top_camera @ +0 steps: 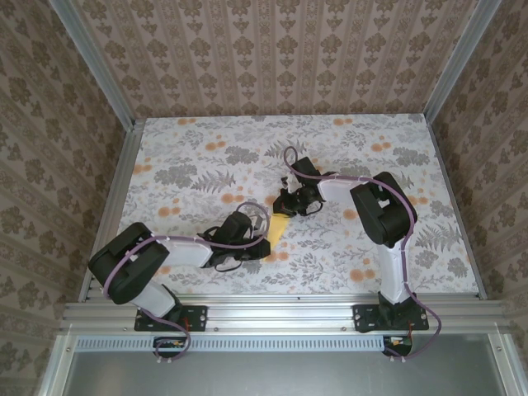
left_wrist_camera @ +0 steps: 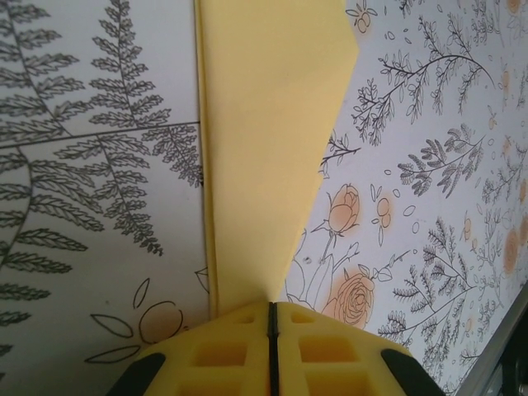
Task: Fold a paper plane with a square sheet of paper (pick it up from the middle)
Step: Fold the wing for the fifth time at the center of the table.
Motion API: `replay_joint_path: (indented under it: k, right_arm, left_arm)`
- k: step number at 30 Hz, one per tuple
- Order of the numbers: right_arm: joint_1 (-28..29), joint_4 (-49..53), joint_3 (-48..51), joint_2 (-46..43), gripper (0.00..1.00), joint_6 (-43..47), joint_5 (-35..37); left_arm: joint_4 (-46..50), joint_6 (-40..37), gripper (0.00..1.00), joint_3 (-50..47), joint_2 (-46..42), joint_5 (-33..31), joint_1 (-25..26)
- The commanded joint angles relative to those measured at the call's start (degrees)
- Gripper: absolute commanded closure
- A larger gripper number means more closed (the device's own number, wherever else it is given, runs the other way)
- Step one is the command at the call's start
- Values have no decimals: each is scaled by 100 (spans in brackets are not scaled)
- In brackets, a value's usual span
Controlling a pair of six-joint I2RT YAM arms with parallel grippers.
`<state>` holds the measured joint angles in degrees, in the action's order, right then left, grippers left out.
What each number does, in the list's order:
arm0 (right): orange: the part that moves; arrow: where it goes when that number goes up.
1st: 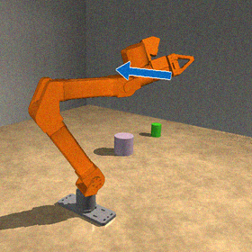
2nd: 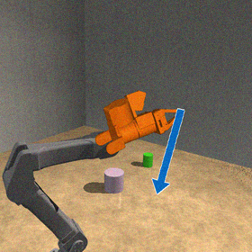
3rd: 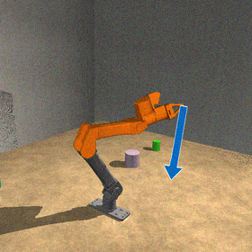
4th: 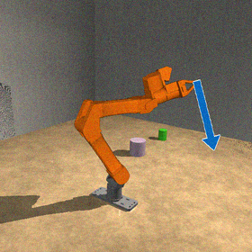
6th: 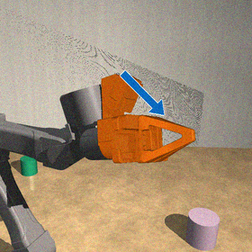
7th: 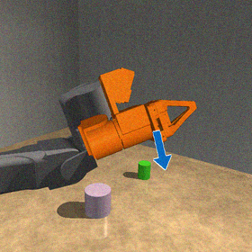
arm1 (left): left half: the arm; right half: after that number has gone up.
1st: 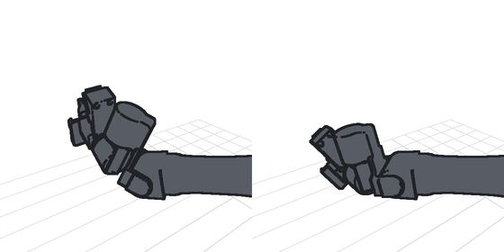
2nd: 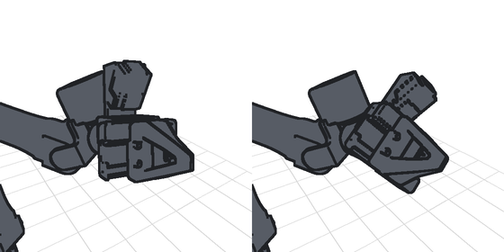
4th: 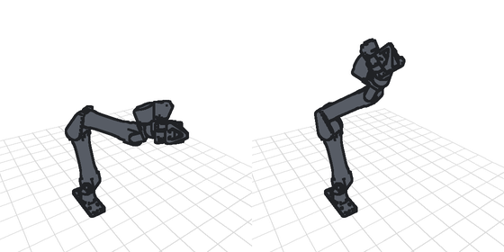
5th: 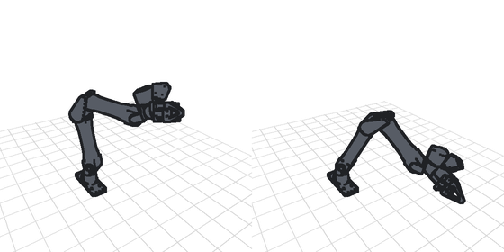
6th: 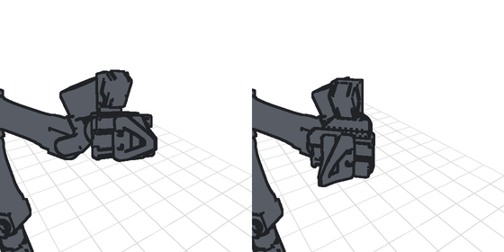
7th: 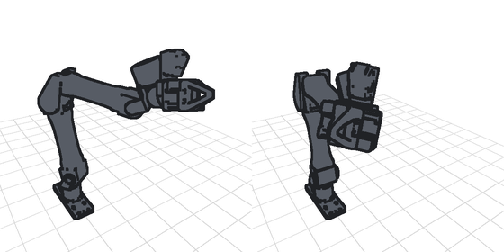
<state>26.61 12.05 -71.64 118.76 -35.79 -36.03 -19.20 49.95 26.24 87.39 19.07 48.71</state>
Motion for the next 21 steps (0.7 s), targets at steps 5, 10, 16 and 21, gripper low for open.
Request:
replay_joint_path:
  k: [5,10,16,21]
  right_arm:
    - [92,31,165,-725,91,47,171]
    - [348,-68,508,-1081,90,-69,347]
    - [638,-428,847,-943,90,-371,298]
    - [671,-566,867,-603,90,-390,157]
  left_arm:
    - [217,53,92,-207,257,-70,-7]
    - [203,32,92,-229,261,-70,13]
    - [190,32,93,-225,253,-78,24]
    - [189,31,93,-216,262,-70,25]
